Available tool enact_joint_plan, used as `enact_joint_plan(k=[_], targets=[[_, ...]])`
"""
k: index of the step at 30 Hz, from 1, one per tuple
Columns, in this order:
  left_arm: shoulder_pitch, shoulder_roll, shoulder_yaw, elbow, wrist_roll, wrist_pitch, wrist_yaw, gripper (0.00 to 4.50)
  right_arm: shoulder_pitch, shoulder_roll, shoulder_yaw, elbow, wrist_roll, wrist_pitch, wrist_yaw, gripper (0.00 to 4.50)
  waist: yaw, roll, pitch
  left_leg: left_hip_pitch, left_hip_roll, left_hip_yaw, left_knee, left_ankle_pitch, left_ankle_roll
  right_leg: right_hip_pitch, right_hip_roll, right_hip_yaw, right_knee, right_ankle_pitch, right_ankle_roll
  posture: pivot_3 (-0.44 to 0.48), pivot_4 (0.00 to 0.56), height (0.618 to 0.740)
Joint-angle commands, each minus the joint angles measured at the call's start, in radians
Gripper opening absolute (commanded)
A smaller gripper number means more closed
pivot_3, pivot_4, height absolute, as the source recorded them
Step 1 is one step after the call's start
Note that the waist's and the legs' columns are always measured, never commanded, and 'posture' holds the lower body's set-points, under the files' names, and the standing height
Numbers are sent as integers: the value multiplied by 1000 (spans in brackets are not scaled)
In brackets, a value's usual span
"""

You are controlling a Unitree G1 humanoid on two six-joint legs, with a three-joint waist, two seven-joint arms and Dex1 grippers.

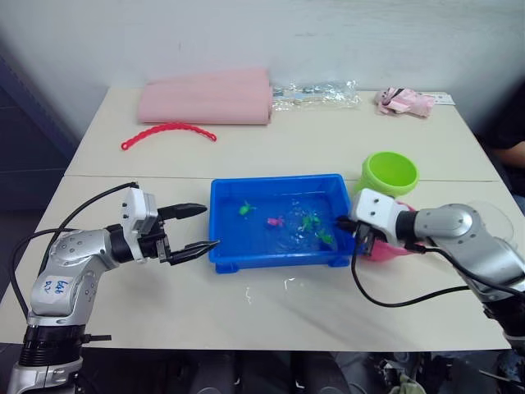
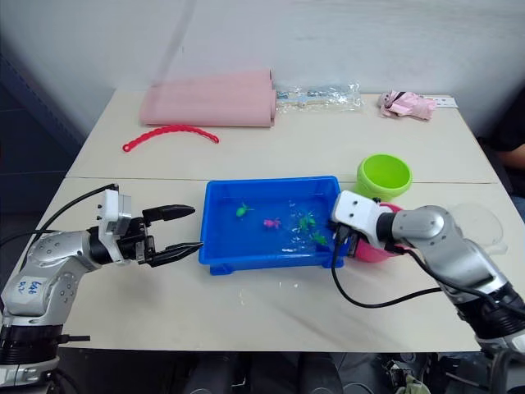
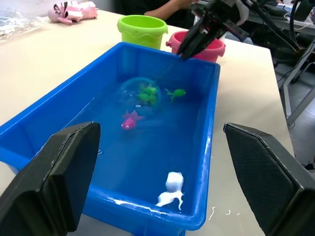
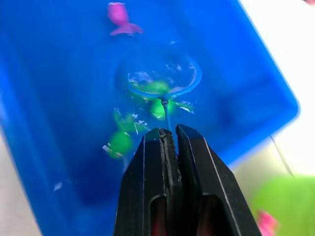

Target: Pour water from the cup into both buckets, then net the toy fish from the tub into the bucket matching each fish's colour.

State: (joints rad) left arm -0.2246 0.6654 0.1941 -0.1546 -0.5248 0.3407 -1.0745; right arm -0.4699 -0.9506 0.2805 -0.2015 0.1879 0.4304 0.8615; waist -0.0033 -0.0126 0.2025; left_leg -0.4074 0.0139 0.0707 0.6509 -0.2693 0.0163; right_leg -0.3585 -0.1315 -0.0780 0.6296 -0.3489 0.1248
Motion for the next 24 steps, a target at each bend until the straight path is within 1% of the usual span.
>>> enact_joint_plan(k=[1,5,7,11,13,15,18,24], targets=[[1,16,28,-33,-25,-10,3,4363,-43,65,-3,-2,-19,-10,22,0,0,0,0,0,0,0,0,0,0,0,0,0,0,0,0,0,150,740],[2,18,26,-31,-24,-15,3,4363,-36,142,-52,-18,45,69,9,0,0,0,0,0,0,0,0,0,0,0,0,1,1,0,0,0,150,740],[0,18,24,-31,-23,-14,3,4363,-20,161,-81,-23,64,94,9,0,0,0,0,0,0,0,0,0,0,0,0,0,1,0,0,0,150,740],[-10,18,18,-32,-23,-9,7,4363,38,202,-201,-54,176,150,8,0,5,0,0,0,0,0,0,0,0,1,0,0,1,0,0,0,150,740],[-21,17,14,-26,-23,-8,6,4363,75,197,-261,-72,231,177,24,0,4,0,0,0,0,0,0,0,0,1,0,0,0,0,0,0,150,740],[-37,16,6,-16,-24,-6,1,4363,126,169,-309,-96,251,154,59,0,5,0,0,0,0,0,-1,0,0,1,0,0,0,0,0,0,150,740],[-70,6,-15,5,-22,-4,-9,4363,192,155,-390,-147,310,159,77,0,4,0,0,0,0,0,-1,0,0,1,0,0,0,0,0,0,150,740],[-161,-31,-69,52,-26,25,-19,4363,330,138,-522,-205,310,58,101,0,5,0,0,1,0,1,-1,0,0,1,0,1,0,0,0,0,150,740]])
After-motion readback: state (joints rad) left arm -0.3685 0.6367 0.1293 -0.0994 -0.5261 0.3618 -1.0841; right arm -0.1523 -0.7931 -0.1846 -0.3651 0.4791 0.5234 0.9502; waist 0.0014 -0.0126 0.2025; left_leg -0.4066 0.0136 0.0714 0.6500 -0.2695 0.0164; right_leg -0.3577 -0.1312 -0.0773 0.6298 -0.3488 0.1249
